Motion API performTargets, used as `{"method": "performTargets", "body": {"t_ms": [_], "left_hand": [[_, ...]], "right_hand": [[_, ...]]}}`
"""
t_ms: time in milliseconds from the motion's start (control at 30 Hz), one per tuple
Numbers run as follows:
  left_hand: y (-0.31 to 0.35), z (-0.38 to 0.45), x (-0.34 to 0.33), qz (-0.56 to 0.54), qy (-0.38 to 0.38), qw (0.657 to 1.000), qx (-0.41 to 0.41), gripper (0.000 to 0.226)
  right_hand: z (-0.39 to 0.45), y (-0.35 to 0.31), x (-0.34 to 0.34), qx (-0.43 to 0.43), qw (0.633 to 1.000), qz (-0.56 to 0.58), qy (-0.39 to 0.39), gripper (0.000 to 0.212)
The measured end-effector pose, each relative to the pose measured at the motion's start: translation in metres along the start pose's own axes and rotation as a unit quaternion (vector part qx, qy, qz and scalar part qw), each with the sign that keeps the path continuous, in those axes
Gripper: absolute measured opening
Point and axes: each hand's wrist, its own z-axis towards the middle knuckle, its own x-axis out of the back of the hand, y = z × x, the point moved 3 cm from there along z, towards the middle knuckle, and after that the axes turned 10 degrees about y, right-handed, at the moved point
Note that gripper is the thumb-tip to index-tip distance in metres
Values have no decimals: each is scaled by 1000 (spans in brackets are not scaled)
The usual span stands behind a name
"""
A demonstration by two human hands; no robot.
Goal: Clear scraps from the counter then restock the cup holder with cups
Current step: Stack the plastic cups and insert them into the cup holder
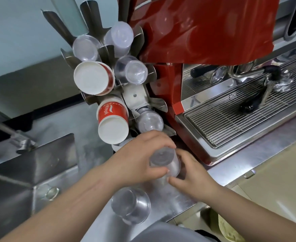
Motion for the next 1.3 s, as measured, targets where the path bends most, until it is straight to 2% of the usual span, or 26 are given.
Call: {"method": "performTargets", "body": {"t_ms": [100,233,400,500,667,900,1133,1300], "left_hand": [[21,-5,9,12,23,998,-63,57],[39,-20,19,35,47,989,-133,59],[50,-43,39,22,95,982,-163,56],[48,-61,54,5,122,983,-136,52],[38,-97,82,-14,172,981,-84,59],[25,-164,127,22,228,973,-3,63],[12,-245,161,46,284,954,87,63],[5,-311,186,25,330,927,176,63]], "right_hand": [[-2,-10,7,36,999,10,11,88],[-8,-28,15,87,996,22,25,87],[-15,-46,18,135,990,7,38,94],[-18,-65,14,163,986,2,27,89],[-23,-101,-2,195,981,-13,8,87],[-27,-160,-37,263,964,-37,-10,85],[-29,-213,-99,308,946,-59,-84,87],[-40,-255,-155,332,933,-46,-133,88]]}}
